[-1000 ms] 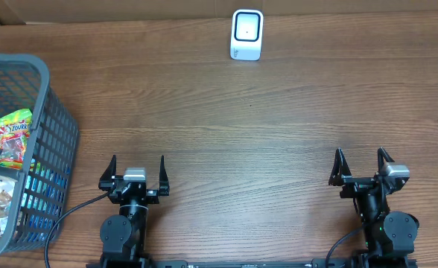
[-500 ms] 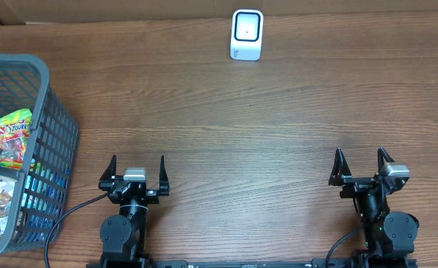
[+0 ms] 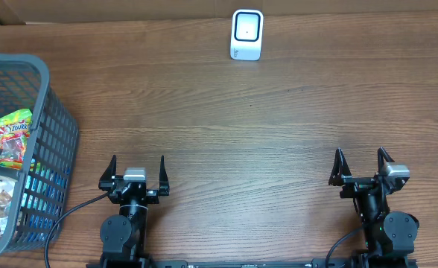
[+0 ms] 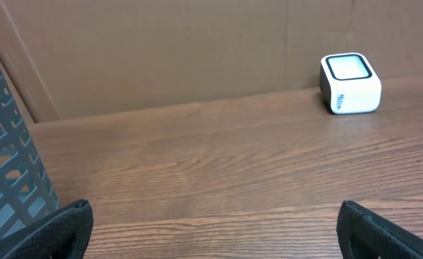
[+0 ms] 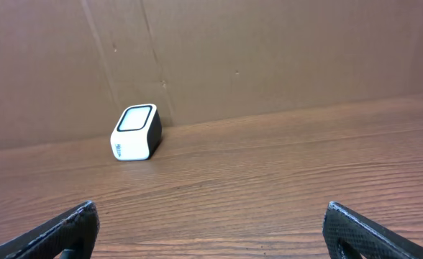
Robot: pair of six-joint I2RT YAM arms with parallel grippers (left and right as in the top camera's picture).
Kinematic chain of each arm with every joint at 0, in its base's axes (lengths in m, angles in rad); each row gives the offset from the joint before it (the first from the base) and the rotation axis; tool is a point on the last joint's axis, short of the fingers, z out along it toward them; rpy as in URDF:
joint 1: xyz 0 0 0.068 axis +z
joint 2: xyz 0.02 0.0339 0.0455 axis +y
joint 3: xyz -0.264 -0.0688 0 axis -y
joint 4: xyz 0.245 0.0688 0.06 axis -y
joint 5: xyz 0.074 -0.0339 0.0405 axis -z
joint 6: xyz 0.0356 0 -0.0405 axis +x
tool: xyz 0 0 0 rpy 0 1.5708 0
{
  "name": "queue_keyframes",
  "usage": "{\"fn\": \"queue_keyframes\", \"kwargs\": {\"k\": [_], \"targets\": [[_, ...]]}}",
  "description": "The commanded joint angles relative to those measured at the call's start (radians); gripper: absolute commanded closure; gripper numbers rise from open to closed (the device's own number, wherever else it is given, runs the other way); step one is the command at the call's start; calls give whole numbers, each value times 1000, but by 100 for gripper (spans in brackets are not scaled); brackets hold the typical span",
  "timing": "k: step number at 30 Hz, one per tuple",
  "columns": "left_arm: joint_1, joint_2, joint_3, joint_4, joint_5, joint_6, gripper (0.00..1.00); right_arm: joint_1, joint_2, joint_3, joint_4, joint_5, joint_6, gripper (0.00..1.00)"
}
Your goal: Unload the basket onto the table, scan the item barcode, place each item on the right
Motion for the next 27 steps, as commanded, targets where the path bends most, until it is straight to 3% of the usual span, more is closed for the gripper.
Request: {"fn": "queue_keyframes", "kwargs": {"k": [1,27], "targets": [[7,-12,-4,2,-2,27,0,-3,-10,-10,3,-2,0,0],[7,-12,-4,4,8,27,0,-3,-10,-10,4,-2,0,0]]}}
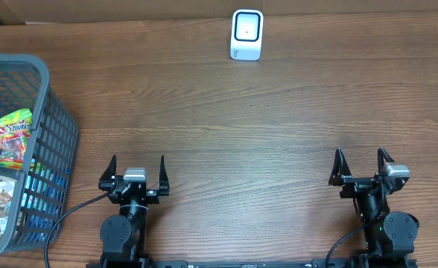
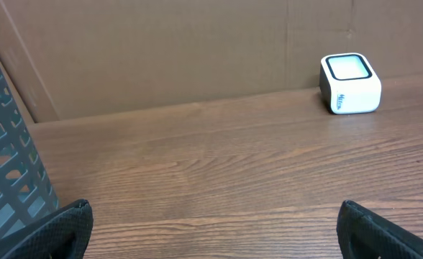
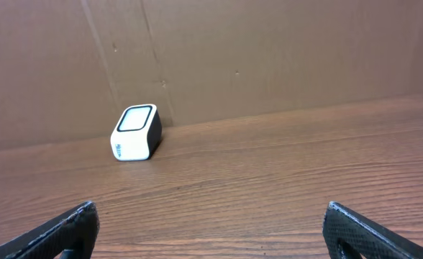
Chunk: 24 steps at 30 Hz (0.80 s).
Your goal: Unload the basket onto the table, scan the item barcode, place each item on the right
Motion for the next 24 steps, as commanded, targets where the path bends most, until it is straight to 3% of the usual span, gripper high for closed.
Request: {"fn": "queue_keyframes", "kwargs": {"k": [1,7,13,20,24], "targets": [[7,-12,-4,4,8,26,0,-3,-10,-10,3,-3,0,0],[7,-10,30,-3,38,26,0,-3,-10,28,-17,-91,5,0],[7,57,161,-32,48,26,0,-3,-2,179,-151,-97,34,0],[7,397,484,-48,250,14,0,-3,112,428,-261,-153,58,0],[7,611,730,-188,417,-19,0,-3,233,580,-303,-217,83,0]]}}
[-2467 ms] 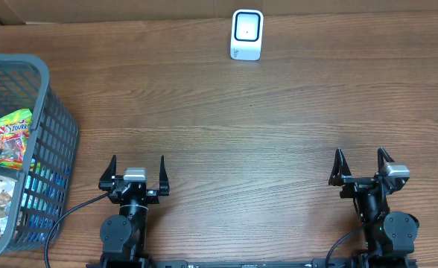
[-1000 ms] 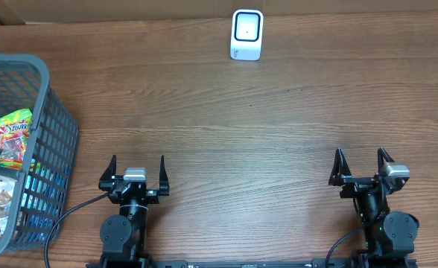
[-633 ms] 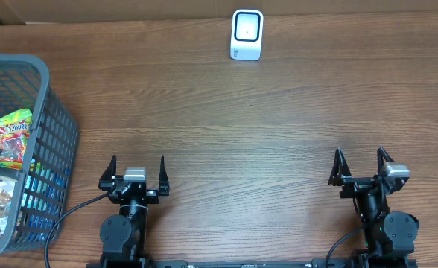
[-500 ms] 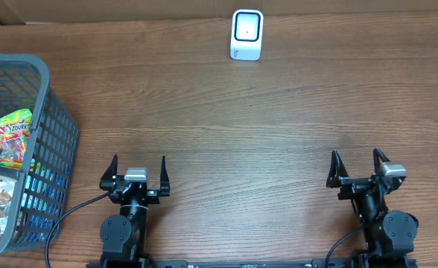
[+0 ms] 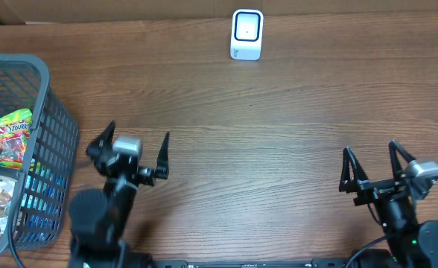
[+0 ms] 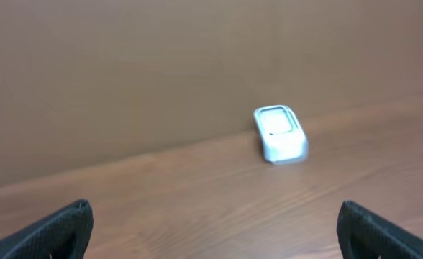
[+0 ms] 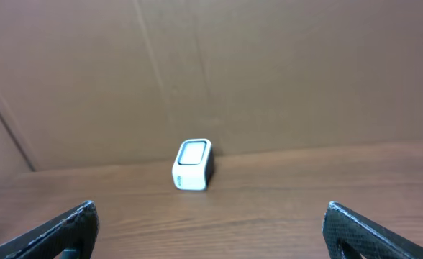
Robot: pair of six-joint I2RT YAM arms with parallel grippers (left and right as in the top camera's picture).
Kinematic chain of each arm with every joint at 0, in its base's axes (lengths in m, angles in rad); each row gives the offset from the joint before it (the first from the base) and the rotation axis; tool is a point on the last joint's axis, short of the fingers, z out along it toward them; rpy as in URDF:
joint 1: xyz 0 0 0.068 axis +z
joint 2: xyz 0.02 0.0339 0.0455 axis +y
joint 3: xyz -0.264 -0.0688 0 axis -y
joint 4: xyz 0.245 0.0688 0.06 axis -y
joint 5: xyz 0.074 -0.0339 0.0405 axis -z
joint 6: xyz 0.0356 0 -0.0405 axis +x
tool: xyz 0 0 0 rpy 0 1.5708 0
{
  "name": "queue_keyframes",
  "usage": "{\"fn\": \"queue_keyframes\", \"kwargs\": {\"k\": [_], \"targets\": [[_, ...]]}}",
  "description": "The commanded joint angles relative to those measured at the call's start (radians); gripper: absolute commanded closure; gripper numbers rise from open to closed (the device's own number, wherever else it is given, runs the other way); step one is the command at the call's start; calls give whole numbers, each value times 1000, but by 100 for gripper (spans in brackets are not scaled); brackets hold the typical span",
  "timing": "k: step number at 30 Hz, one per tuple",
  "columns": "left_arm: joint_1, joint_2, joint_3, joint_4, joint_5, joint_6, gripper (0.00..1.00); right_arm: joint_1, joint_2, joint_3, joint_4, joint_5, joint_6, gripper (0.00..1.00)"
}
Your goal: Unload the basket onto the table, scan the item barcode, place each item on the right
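The white barcode scanner (image 5: 246, 33) stands at the table's far edge, also seen small in the left wrist view as scanner (image 6: 278, 134) and in the right wrist view as scanner (image 7: 192, 165). Packaged items, among them a colourful sweets bag (image 5: 7, 138), lie in the grey basket (image 5: 51, 149) at the left. My left gripper (image 5: 133, 144) is open, raised beside the basket, empty. My right gripper (image 5: 374, 165) is open and empty at the front right.
A cardboard wall (image 7: 269, 65) backs the table behind the scanner. The basket's mesh side rises next to my left arm. The wooden table (image 5: 278, 119) stretches between the grippers and the scanner.
Both arms have risen from their low rest poses. My left gripper now sits higher, further forward and turned, closer to the basket. My right gripper is higher and slightly to the right.
At both earlier moments the two arms rested low at the front edge, grippers open, nothing changing. By now both have lifted off, still open and empty, the scanner looking smaller in both wrist views.
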Motion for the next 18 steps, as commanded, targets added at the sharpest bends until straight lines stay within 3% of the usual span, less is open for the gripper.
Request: {"fn": "queue_keyframes", "kwargs": {"k": [1,6,12,18], "targets": [[7,197,256,-138,217,-27,0,-3,126,166,-43,-96,27,0],[-8,434,684,-468,240,-25,0,-3,379,444,-237,-192,27,0],[-14,486,932,-612,240,-20,0,-3,687,784,-521,-209,21,0],[-14,569,1126,-739,243,-11,0,-3,1000,1171,-801,-208,-89,0]]}}
